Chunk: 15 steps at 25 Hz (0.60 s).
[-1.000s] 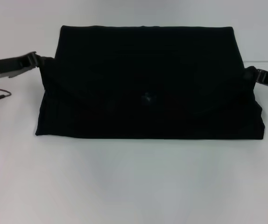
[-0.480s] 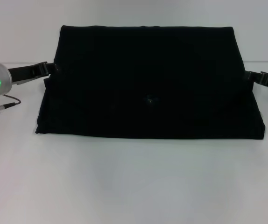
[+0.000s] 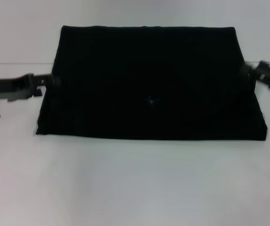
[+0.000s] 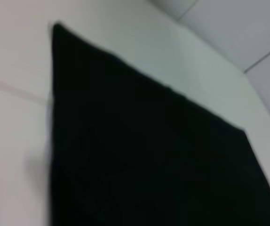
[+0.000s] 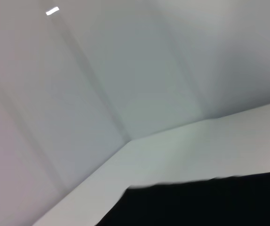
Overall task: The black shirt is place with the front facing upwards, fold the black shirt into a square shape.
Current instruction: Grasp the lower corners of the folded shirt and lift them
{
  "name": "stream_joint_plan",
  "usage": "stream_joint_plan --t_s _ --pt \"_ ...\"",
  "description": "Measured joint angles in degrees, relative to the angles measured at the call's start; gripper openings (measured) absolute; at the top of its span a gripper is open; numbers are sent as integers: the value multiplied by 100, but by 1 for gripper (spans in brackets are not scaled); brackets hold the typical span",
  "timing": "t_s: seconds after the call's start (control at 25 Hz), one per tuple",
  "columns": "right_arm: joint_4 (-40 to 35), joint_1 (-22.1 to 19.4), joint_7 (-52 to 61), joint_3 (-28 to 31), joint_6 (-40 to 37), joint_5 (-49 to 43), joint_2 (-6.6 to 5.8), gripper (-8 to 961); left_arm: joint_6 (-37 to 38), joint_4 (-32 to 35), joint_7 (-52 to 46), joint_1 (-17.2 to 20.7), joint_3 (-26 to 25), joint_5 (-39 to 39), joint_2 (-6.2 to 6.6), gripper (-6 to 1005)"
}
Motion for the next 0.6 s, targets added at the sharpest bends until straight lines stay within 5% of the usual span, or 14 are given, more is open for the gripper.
stream_joint_plan --t_s 0.24,0.6 --pt "33 -48 -801 -247 -419 -686 144 848 -189 -7 -261 256 442 10 46 891" --pt "49 -46 -952 -307 -445 -1039 300 925 -829 -99 -159 171 708 10 -220 900"
